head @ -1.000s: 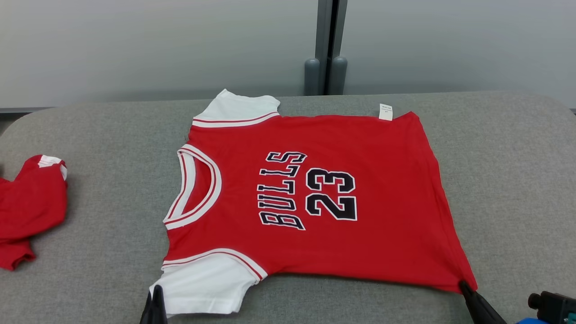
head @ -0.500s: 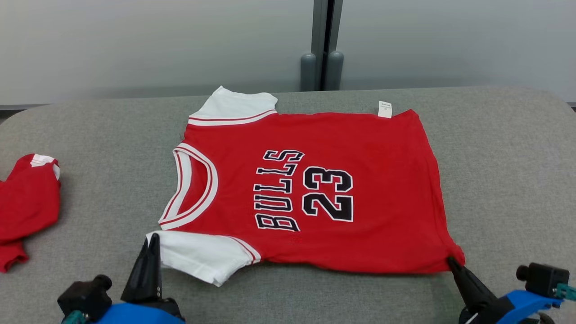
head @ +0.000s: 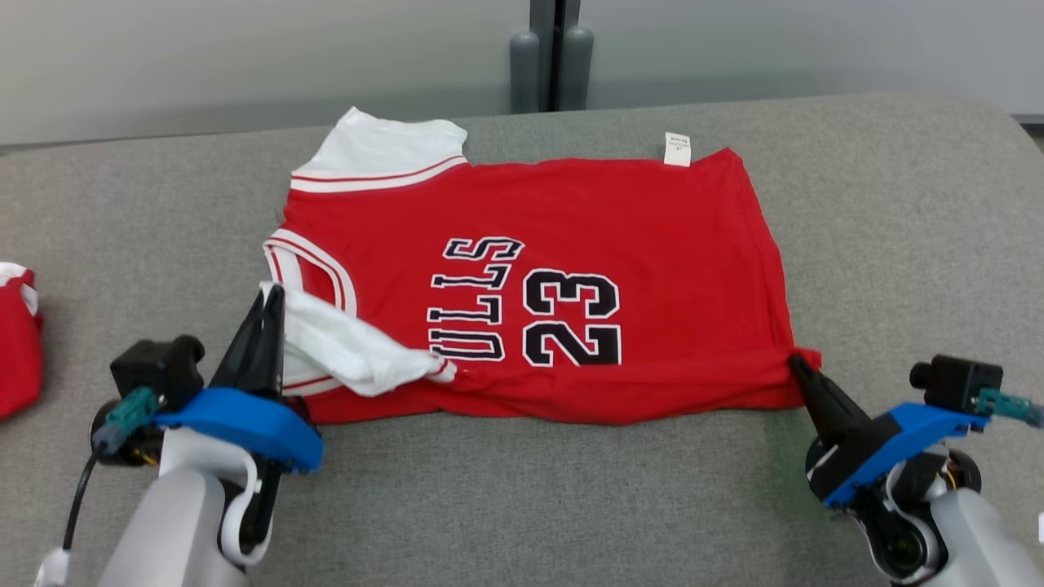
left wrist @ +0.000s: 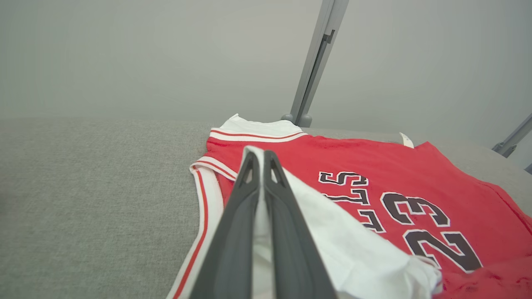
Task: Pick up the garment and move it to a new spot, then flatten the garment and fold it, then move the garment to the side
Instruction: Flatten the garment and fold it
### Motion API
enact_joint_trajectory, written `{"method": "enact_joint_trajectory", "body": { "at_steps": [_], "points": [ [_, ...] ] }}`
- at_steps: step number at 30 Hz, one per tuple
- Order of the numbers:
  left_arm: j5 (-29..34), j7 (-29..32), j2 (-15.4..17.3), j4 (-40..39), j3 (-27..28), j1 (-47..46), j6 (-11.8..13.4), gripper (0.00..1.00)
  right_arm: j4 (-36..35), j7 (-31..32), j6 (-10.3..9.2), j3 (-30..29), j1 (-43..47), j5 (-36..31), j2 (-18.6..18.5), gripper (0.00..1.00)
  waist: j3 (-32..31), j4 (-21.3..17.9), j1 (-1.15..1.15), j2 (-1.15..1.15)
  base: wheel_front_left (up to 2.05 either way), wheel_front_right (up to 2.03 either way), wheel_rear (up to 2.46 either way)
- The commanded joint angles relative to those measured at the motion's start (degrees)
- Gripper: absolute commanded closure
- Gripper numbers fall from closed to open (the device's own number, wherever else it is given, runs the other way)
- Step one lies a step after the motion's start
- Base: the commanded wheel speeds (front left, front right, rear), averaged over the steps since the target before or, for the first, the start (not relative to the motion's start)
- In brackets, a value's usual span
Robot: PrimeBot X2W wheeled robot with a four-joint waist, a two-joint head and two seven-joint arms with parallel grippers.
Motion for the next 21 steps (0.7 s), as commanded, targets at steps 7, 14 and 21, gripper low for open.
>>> {"method": "enact_joint_trajectory", "body": {
  "at_steps": [7,14,21],
  "points": [
    [0.3,-1.9,1.3,9.3,-3.0,-9.3,-0.9,1.0,5.9,-2.0,0.01,1.0,-8.1,-0.9,-0.1,1.0,3.3,-0.3,-0.01,-0.01,0.0,0.0,0.0],
    [0.8,-5.4,1.5,17.3,-5.9,-14.1,-1.1,0.0,10.1,-5.7,0.01,3.5,-11.1,-1.1,-1.0,0.0,3.9,0.0,-0.01,-0.01,0.0,0.0,0.0],
    [1.5,-7.6,2.0,19.5,-5.8,-10.0,-0.7,0.0,10.2,-10.0,0.01,6.2,-6.6,-3.1,-3.7,0.0,1.4,0.3,-0.01,-0.01,0.0,0.0,0.0]
  ]
}}
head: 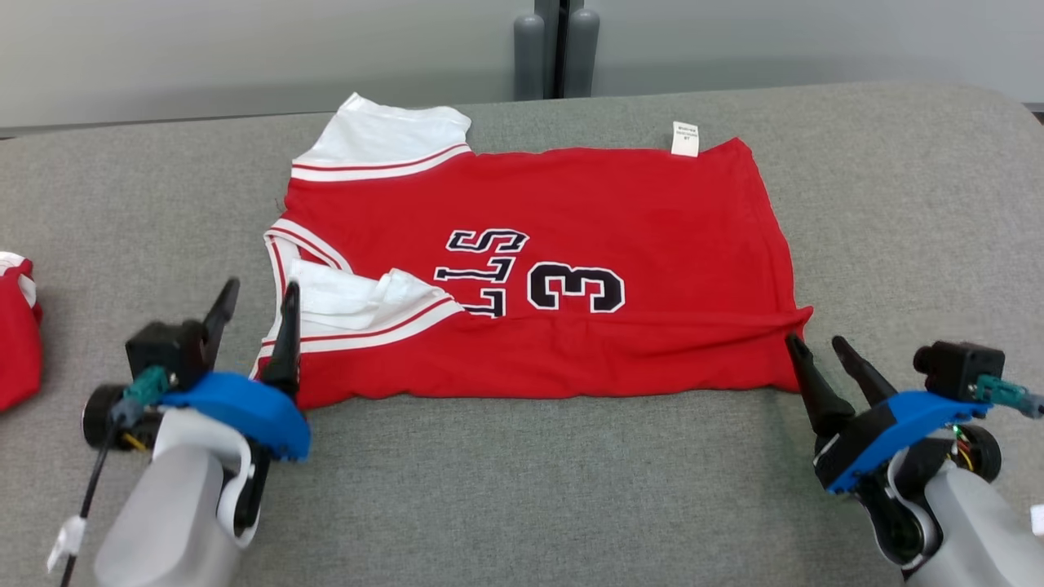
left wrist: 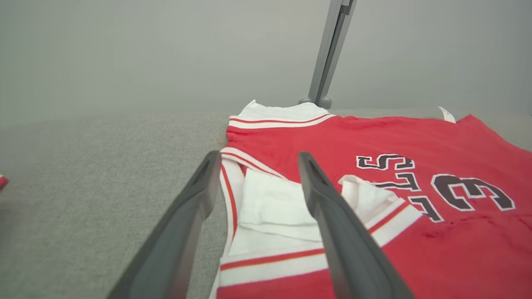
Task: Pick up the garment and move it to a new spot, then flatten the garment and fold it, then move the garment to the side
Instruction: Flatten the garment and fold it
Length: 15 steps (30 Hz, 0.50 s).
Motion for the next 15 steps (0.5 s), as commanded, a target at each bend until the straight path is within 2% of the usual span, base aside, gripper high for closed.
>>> {"method": "enact_joint_trajectory", "body": {
  "at_steps": [1,9,15],
  "points": [
    [0.4,-0.3,0.3,-0.2,0.4,1.8,0.5,0.0,-0.2,-0.5,0.01,0.2,1.0,-0.4,-0.4,0.0,-0.3,-0.1,0.01,-0.01,0.0,0.0,0.0],
    [0.8,-0.4,2.0,-0.7,1.6,7.9,1.4,0.0,1.5,-0.4,0.01,-0.2,1.8,-1.7,-0.4,0.0,0.0,0.2,0.01,-0.01,0.0,0.0,0.0],
    [0.7,0.0,1.0,2.3,0.5,6.9,1.3,0.0,5.4,-0.3,0.01,1.3,-1.0,-6.7,-0.3,0.0,1.0,0.5,0.01,-0.01,0.0,0.0,0.0]
  ]
}}
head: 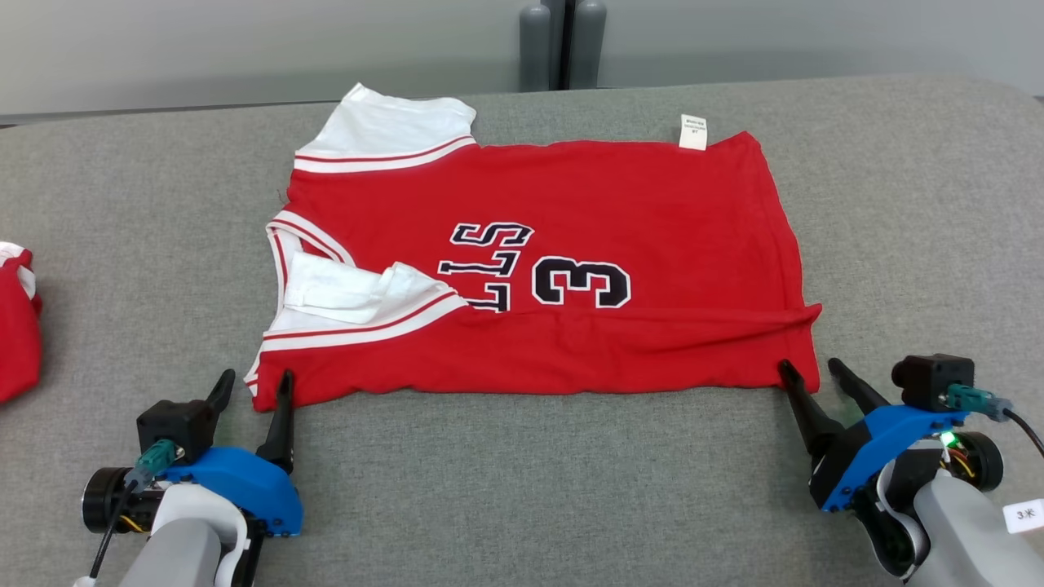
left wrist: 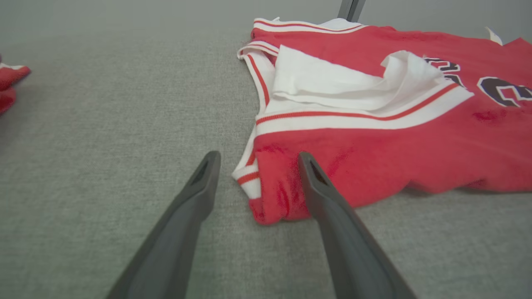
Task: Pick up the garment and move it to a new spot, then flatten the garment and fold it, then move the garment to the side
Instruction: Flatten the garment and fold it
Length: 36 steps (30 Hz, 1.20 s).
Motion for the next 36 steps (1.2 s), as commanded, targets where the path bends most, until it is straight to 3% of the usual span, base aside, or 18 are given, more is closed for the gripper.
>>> {"method": "enact_joint_trajectory", "body": {
  "at_steps": [1,6,7,8,9,10,18,24,36],
  "points": [
    [-0.2,0.0,0.0,0.8,-0.2,-1.2,-0.2,0.0,0.8,-0.5,0.01,0.3,-1.2,-1.2,0.2,0.0,0.3,0.0,0.0,0.0,0.0,0.0,0.0],
    [-0.6,0.3,-1.5,3.6,-1.7,-1.8,-0.6,0.0,4.0,0.1,0.01,0.6,-2.2,-3.4,2.0,0.0,0.8,0.0,0.0,0.0,0.0,0.0,0.0],
    [-0.9,0.3,-1.8,4.2,-1.8,-1.9,-0.7,0.15,4.4,0.2,0.02,0.8,-2.5,-3.3,2.4,0.0,0.9,0.1,0.0,0.0,0.0,0.0,0.0],
    [-1.1,0.2,-1.9,4.7,-1.8,-2.1,-0.8,0.47,4.9,0.3,0.02,0.8,-2.6,-3.2,2.7,0.38,0.9,0.1,0.0,0.0,0.0,0.0,0.0],
    [-1.2,0.2,-2.0,5.2,-2.0,-2.3,-1.0,0.75,5.2,0.3,0.02,1.0,-2.7,-3.1,2.9,0.87,0.8,0.2,0.0,0.0,0.0,0.0,0.0],
    [-1.6,0.2,-2.2,5.7,-2.1,-2.5,-1.1,1.0,5.5,0.1,0.02,1.1,-2.8,-2.9,3.2,1.0,0.6,0.4,0.0,0.0,0.0,0.0,0.0],
    [-2.8,-0.4,-2.9,4.1,-1.0,-1.1,-1.2,1.0,4.4,-3.2,0.01,1.1,-1.1,-1.3,2.4,1.0,-3.1,1.1,0.0,0.0,0.0,0.0,0.0],
    [-2.4,-0.5,-2.4,-4.2,2.0,6.3,-0.2,1.0,-0.4,-3.3,0.01,0.5,4.7,1.3,0.8,1.0,-6.7,1.7,0.0,0.0,0.0,0.0,0.0],
    [-3.2,-0.2,-3.9,-22.1,4.3,25.7,6.4,1.0,-17.9,3.8,0.0,-6.3,21.8,0.6,-0.9,1.0,-7.7,1.9,0.0,0.0,0.0,0.0,0.0]
  ]
}}
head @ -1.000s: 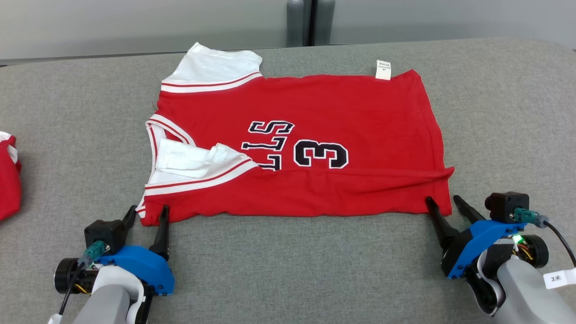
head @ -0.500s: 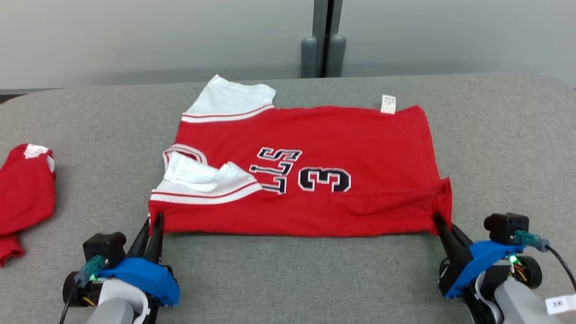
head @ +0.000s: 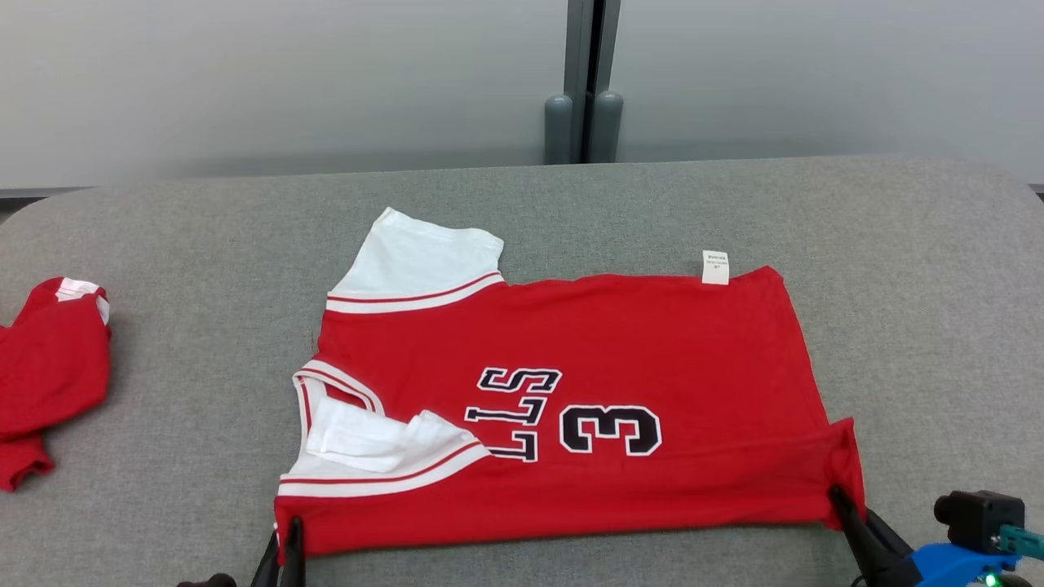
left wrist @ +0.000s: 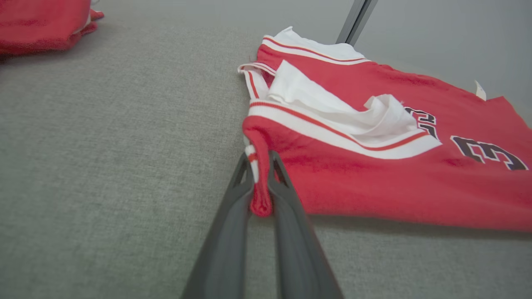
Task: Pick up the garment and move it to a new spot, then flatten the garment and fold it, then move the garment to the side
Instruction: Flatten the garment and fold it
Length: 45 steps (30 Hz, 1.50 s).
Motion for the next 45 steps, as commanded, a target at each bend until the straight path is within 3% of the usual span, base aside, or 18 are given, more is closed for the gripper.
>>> {"method": "enact_joint_trajectory", "body": {
  "at_steps": [1,4,5,6,7,8,20,29,45],
  "points": [
    [-0.2,0.0,0.4,-0.8,0.6,0.6,0.7,1.0,-0.9,0.3,-0.01,-1.0,1.2,-0.2,0.2,1.0,0.0,0.1,0.01,0.01,0.0,0.0,0.0],
    [-0.2,1.1,0.5,-2.9,0.2,2.4,1.5,1.0,-4.7,2.8,-0.01,-4.0,4.9,0.2,2.0,1.0,0.2,0.3,0.01,0.01,0.0,0.0,0.0],
    [0.4,1.4,0.7,-3.4,-0.1,2.6,1.8,0.65,-5.6,3.4,-0.01,-4.8,5.7,-0.3,2.4,1.0,0.3,0.3,0.01,0.01,0.0,0.0,0.0],
    [0.8,1.3,0.8,-3.7,-0.3,2.6,2.1,0.0,-6.5,3.9,-0.01,-5.1,6.0,-1.2,2.7,0.56,0.3,0.2,0.01,0.01,0.0,0.0,0.0],
    [1.1,1.4,0.8,-3.7,-0.6,2.6,2.4,0.0,-7.2,4.2,0.0,-5.5,6.3,-1.6,3.4,0.02,0.2,0.1,0.01,0.01,0.0,0.0,0.0],
    [1.3,1.4,0.7,-3.6,-0.8,2.5,2.6,0.0,-7.6,4.5,0.0,-5.7,6.5,-2.0,3.9,0.0,0.2,0.0,0.01,0.01,0.0,0.0,0.0],
    [6.6,-0.3,-0.1,-10.9,5.9,-2.1,4.8,0.0,-10.6,-2.6,0.0,-6.2,-0.9,-7.7,6.1,0.0,-0.2,-1.3,0.01,0.01,0.0,0.0,0.0],
    [12.9,-0.4,-1.0,-15.2,12.0,-3.7,3.0,0.0,-7.4,-12.9,0.0,-5.1,-6.0,-11.7,7.2,0.0,-0.4,-1.1,0.01,0.01,0.0,0.0,0.0],
    [18.3,-0.4,-2.1,-12.5,15.3,-3.0,1.1,0.0,-7.3,-15.2,0.0,-8.2,-2.3,-20.3,11.1,0.0,-1.8,-0.1,0.01,0.01,0.0,0.0,0.0]
  ]
}}
